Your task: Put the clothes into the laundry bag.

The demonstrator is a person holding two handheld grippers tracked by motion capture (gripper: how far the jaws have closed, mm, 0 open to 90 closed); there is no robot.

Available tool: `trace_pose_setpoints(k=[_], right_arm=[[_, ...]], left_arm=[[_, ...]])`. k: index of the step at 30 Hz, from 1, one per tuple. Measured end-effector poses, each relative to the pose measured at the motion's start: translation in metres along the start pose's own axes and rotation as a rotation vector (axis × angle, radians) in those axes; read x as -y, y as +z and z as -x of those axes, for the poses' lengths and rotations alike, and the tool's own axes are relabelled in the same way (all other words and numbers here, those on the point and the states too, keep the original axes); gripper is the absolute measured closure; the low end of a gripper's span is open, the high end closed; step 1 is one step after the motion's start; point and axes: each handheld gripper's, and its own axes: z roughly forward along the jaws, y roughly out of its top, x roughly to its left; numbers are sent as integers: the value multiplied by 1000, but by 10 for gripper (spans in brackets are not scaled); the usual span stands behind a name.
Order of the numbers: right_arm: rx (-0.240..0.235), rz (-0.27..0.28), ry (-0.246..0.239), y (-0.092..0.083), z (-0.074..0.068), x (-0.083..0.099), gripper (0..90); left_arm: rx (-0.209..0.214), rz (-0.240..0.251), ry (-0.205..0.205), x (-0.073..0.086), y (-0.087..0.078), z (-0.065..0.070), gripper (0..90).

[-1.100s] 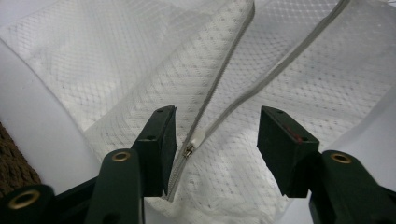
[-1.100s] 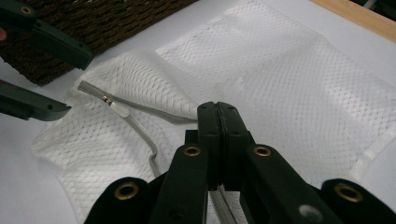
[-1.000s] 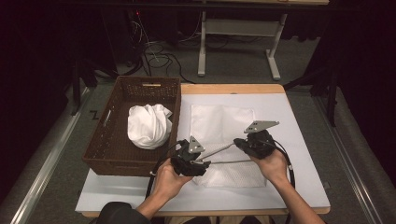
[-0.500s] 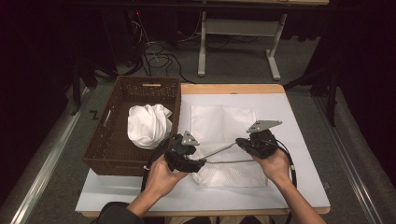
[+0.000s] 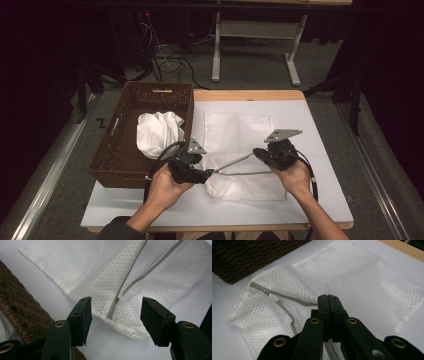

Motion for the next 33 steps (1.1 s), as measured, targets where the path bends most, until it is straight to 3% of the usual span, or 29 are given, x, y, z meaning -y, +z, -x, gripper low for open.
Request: trace_pose_setpoints(k=[7,15,20,25,33], right_arm=[[0,-1,3,0,2,1,900],[5,-4,9,-1,6,6,900],[10,-5,12,-2,8,8,900],[14,1,19,-3,9,8,900],[10,6,16,-3,10,9,900]], left_arm=[[-45,16,-51,1,-8,-12,400],[-86,36,-79,1,-16,-24,398],[-103,16,-86,-1,-19,-30,388],[-118,36,-115,-4,-26,-39,380],[-147,7,-156,-8,-30,-55,327]])
